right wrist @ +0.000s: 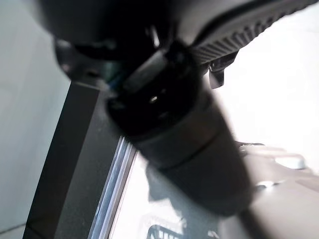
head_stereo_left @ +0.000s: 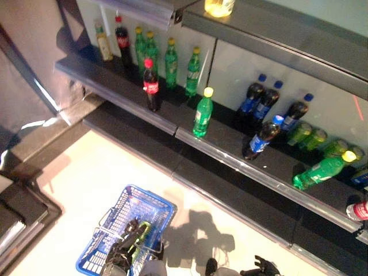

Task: Pick up the drink and place into the basket.

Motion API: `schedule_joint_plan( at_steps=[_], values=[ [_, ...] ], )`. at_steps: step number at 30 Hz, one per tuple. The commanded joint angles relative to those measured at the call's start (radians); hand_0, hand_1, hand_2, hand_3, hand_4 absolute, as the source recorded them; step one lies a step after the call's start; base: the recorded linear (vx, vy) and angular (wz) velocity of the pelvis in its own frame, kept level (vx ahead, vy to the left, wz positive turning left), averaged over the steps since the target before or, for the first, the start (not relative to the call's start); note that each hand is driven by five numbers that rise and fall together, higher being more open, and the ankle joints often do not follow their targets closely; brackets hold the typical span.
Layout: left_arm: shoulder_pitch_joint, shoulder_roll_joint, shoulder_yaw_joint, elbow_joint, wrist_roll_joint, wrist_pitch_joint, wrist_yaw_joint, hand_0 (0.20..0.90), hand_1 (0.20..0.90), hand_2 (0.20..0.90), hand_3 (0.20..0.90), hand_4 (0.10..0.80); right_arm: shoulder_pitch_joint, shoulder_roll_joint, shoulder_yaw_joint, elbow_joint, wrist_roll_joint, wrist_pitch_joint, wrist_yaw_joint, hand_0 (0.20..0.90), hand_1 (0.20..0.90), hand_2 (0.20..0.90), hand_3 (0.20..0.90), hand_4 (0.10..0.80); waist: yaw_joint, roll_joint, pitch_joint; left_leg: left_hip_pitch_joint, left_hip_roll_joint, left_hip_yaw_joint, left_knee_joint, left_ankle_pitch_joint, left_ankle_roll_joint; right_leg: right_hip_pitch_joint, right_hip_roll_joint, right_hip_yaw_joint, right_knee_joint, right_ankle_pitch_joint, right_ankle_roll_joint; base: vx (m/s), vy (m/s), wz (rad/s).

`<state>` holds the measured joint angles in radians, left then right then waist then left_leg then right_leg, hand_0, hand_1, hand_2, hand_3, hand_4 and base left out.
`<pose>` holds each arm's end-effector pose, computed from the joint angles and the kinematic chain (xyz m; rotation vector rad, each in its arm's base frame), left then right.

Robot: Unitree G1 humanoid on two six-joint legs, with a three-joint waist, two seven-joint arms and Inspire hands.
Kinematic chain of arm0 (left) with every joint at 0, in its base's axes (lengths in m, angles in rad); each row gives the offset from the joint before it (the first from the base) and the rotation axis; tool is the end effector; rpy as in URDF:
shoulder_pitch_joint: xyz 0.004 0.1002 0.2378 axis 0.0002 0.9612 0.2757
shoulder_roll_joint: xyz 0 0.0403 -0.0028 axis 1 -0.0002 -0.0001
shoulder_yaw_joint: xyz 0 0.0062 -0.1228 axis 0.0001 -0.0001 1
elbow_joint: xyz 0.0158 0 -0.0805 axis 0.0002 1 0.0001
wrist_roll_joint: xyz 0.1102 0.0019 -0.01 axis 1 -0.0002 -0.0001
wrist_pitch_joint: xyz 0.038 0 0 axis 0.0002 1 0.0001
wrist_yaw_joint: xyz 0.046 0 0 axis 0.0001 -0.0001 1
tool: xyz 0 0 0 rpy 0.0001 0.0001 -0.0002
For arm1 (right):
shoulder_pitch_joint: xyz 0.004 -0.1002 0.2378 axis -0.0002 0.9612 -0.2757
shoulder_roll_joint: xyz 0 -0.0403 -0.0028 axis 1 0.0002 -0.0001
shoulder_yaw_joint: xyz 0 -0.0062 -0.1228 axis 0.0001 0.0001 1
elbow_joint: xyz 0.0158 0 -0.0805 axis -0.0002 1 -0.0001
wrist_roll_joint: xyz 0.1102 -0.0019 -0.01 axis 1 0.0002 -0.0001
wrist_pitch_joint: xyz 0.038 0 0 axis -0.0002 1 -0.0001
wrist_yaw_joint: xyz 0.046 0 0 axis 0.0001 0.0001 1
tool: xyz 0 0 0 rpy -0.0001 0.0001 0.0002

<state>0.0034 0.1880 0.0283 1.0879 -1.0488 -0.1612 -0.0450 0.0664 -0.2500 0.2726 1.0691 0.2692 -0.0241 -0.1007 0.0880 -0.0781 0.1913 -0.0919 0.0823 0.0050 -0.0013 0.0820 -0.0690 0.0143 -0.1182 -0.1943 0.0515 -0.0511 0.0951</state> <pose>0.1025 0.2282 -0.1331 -0.7365 0.7356 0.6851 0.0761 -0.2172 -0.1412 -0.1776 1.1239 -0.1353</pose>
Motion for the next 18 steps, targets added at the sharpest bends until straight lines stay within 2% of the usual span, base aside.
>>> schedule_joint_plan(
  at_steps=[1, 6, 9, 12, 13, 14, 18],
  values=[
    [-0.029, 0.016, -0.042, -0.092, 0.063, -0.098, -0.063, 0.3, 0.3, 0.3, 0.2, 0.1, -0.046, 0.026, 0.046, -0.091, -0.035, -0.05, 0.026, 0.9, 0.9, 0.9, 0.9, 0.8, 0.031, -0.007, 0.021, -0.086, -0.007, 0.012, 0.011, 0.041, 0.039, 0.014, -0.042, 0.002, -0.048, 0.102, 0.004, -0.052, -0.127, 0.14],
    [-0.028, 0.013, -0.064, -0.071, 0.099, -0.089, -0.062, 0.3, 0.3, 0.3, 0.2, 0.1, -0.053, 0.024, 0.08, -0.138, -0.066, -0.052, 0.064, 0.9, 0.9, 0.9, 0.9, 0.8, 0.047, -0.026, 0.025, -0.089, -0.006, -0.008, -0.008, 0.045, 0.03, 0.048, -0.043, -0.028, -0.091, 0.106, 0.01, -0.003, -0.105, 0.3],
    [-0.005, 0.014, -0.076, -0.071, 0.131, -0.087, -0.065, 0.3, 0.3, 0.3, 0.2, 0.1, -0.035, 0.006, 0.129, -0.249, -0.154, -0.055, 0.106, 0.9, 0.9, 0.9, 0.9, 0.8, 0.052, -0.029, 0.011, -0.074, -0.007, -0.024, -0.013, 0.043, 0.024, 0.073, -0.047, -0.041, -0.096, 0.098, 0.011, 0.057, -0.039, 0.17],
    [0.009, 0.022, -0.082, -0.094, 0.141, -0.071, -0.057, 0.3, 0.3, 0.3, 0.2, 0.1, -0.03, -0.051, 0.206, -0.482, -0.211, -0.039, 0.125, 0.9, 0.9, 0.9, 0.9, 0.8, 0.055, -0.028, -0.003, -0.055, -0.003, -0.036, -0.016, 0.041, 0.016, 0.094, -0.052, -0.051, -0.099, 0.095, 0.013, 0.058, -0.03, 0.15],
    [0.01, 0.022, -0.082, -0.094, 0.141, -0.071, -0.057, 0.3, 0.3, 0.3, 0.2, 0.1, -0.029, -0.052, 0.206, -0.484, -0.21, -0.038, 0.125, 0.9, 0.9, 0.9, 0.9, 0.8, 0.055, -0.027, -0.003, -0.054, -0.003, -0.036, -0.016, 0.041, 0.015, 0.095, -0.052, -0.051, -0.099, 0.095, 0.013, 0.063, -0.018, 0.04],
    [0.019, 0.026, -0.088, -0.111, 0.139, -0.063, -0.049, 0.3, 0.3, 0.3, 0.2, 0.1, -0.029, -0.097, 0.233, -0.641, -0.205, -0.022, 0.128, 0.9, 0.9, 0.9, 0.9, 0.8, 0.052, -0.027, -0.012, -0.042, 0.0, -0.036, -0.02, 0.039, 0.012, 0.102, -0.053, -0.054, -0.101, 0.093, 0.013, 0.054, -0.017, 0.01],
    [0.045, 0.017, -0.093, -0.127, 0.14, -0.065, -0.033, 0.3, 0.3, 0.3, 0.2, 0.1, -0.046, -0.169, 0.228, -0.922, -0.194, -0.019, 0.149, 0.9, 0.9, 0.9, 0.9, 0.8, 0.044, -0.024, -0.031, -0.019, 0.009, -0.03, -0.036, 0.04, 0.009, 0.111, -0.051, -0.05, -0.102, 0.088, 0.011, 0.043, -0.009, -0.02]
  ],
)
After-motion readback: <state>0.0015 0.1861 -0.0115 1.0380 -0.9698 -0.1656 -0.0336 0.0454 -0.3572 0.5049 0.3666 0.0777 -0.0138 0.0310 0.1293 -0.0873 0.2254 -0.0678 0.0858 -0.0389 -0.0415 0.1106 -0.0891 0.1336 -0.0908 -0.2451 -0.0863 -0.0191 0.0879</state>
